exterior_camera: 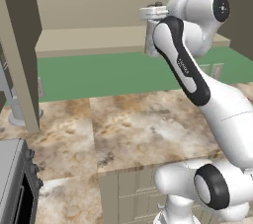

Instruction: Open the cabinet. Pick the soap dispenser and place it next to the sink. Then close the cabinet.

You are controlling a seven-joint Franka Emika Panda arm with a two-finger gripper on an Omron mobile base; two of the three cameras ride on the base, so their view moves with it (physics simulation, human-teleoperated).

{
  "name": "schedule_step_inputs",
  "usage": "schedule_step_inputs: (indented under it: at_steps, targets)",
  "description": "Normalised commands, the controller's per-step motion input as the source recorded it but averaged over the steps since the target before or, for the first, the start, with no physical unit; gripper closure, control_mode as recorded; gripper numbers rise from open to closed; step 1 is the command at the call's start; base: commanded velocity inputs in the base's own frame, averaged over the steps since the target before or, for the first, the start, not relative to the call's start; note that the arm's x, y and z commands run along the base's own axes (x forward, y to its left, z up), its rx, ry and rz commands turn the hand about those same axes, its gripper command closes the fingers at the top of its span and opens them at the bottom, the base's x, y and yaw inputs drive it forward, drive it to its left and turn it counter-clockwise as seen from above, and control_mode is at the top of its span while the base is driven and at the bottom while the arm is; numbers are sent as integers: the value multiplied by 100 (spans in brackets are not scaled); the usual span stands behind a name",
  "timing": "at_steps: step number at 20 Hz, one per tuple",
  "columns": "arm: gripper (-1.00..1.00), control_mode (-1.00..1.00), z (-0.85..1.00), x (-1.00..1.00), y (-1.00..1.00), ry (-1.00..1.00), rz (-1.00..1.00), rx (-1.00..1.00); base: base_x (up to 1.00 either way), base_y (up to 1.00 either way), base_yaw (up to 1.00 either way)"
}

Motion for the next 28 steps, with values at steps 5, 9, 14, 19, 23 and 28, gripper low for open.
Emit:
schedule_step_inputs:
  at_steps: [5,9,14,19,23,28]
  targets:
    - [100,-100,-33,-55,-33,-1,-8,0,0,0,0]
    - [100,-100,-47,-20,-35,0,-1,0,0,0,0]
    - [100,-100,-43,-3,-29,0,0,0,0,0,0]
    - [100,-100,-28,-1,-18,0,0,0,0,0,0]
    - [100,-100,-28,-1,-17,0,0,0,0,0,0]
    - [100,-100,-45,-5,-12,0,0,0,0,0,0]
